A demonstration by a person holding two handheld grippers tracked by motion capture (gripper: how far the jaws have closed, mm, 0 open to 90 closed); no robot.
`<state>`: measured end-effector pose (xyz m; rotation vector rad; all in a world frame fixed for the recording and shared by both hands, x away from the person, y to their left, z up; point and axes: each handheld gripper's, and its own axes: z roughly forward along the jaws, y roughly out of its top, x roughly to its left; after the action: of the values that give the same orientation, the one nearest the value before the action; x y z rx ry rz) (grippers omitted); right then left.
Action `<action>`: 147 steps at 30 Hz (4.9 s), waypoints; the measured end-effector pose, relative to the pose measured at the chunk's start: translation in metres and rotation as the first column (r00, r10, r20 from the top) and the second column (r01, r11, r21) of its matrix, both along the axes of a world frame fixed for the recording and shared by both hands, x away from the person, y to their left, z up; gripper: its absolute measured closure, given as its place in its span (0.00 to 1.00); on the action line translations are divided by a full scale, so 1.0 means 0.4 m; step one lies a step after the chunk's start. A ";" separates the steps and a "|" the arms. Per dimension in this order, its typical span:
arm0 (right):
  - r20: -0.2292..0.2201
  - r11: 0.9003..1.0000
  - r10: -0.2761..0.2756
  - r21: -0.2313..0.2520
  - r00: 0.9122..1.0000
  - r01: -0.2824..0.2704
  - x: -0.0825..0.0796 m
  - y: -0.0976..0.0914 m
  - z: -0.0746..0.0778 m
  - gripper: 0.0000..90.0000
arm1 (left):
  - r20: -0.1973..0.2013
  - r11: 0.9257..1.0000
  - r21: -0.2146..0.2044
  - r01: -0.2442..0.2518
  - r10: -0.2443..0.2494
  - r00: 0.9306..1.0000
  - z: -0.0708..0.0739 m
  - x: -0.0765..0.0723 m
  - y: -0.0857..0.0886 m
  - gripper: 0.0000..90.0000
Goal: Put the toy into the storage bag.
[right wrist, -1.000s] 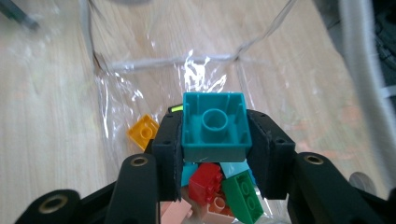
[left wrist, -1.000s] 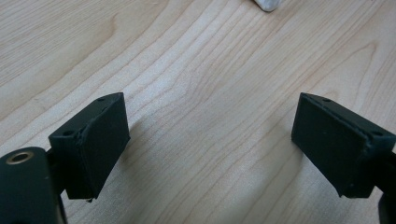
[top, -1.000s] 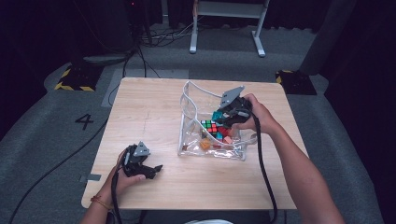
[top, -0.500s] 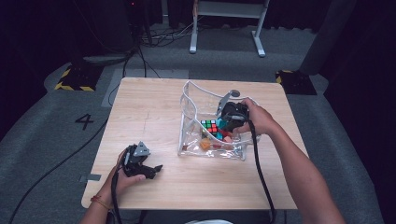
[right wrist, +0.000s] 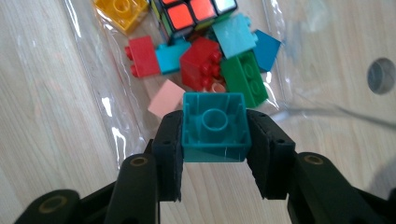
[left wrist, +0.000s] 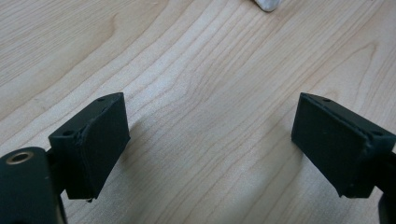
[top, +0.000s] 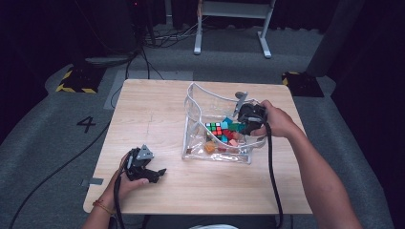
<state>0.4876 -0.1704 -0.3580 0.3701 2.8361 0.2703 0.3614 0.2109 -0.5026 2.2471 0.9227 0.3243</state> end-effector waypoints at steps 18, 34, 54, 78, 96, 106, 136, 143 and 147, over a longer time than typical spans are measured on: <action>0.073 0.977 -0.055 0.209 0.996 0.038 -0.029 -0.104 0.034 0.55 | -0.001 1.000 0.001 0.001 -0.001 1.000 0.000 0.000 0.000 0.13; 0.176 0.899 -0.166 0.432 0.970 0.075 -0.092 -0.177 0.073 0.34 | -0.003 1.000 -0.001 -0.001 0.001 1.000 0.000 0.000 0.000 0.13; 0.216 0.785 -0.284 0.612 0.934 0.097 -0.193 -0.262 0.095 0.30 | -0.004 1.000 0.000 0.000 0.000 1.000 0.000 0.000 0.000 0.13; 0.228 0.794 -0.303 0.597 0.925 0.114 -0.288 -0.311 -0.004 0.28 | -0.003 1.000 0.000 0.000 0.000 1.000 0.000 0.000 0.000 0.13; 0.199 0.824 -0.326 0.540 0.924 0.174 -0.298 -0.328 -0.131 0.28 | -0.002 1.000 0.001 0.001 -0.001 1.000 0.000 0.000 0.000 0.13; 0.158 0.839 -0.338 0.498 0.928 0.221 -0.293 -0.345 -0.202 0.28 | -0.003 1.000 0.000 0.000 0.000 1.000 0.000 0.000 0.000 0.13; 0.010 0.726 -0.443 0.591 0.896 0.352 -0.343 -0.460 -0.315 0.28 | -0.002 1.000 0.000 0.000 0.000 1.000 0.000 0.000 0.000 0.13; -0.033 0.705 -0.456 0.596 0.889 0.384 -0.351 -0.473 -0.344 0.28 | -0.002 1.000 0.001 0.001 -0.001 1.000 0.000 0.000 0.000 0.13; -0.023 0.705 -0.458 0.600 0.889 0.379 -0.357 -0.477 -0.358 0.27 | -0.001 1.000 0.001 0.001 -0.001 1.000 0.000 0.000 0.000 0.13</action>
<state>0.3448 -0.3614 -0.5012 1.0678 2.3746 1.0441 0.3614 0.2110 -0.5024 2.2484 0.9225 0.3234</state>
